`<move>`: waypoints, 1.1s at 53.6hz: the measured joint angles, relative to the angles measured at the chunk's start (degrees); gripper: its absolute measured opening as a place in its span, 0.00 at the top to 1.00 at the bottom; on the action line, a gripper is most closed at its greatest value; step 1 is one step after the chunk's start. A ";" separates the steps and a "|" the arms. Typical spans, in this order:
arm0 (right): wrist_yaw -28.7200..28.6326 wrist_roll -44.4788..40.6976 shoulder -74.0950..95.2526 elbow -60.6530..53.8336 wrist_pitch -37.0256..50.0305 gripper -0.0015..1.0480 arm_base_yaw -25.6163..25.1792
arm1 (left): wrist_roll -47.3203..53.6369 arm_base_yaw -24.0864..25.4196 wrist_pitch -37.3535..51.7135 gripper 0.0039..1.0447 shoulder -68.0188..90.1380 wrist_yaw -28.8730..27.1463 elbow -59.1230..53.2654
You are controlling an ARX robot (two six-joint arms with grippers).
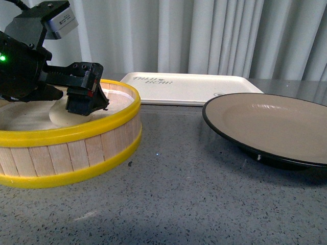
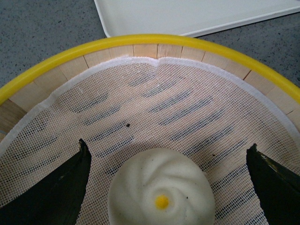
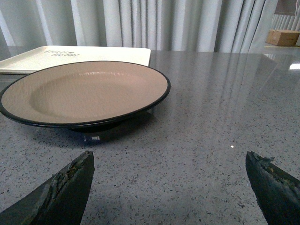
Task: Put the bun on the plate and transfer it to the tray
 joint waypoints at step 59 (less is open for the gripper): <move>0.02 0.00 0.00 0.00 0.00 0.08 0.00 | -9.53 -6.29 13.86 0.95 -10.01 7.65 -5.18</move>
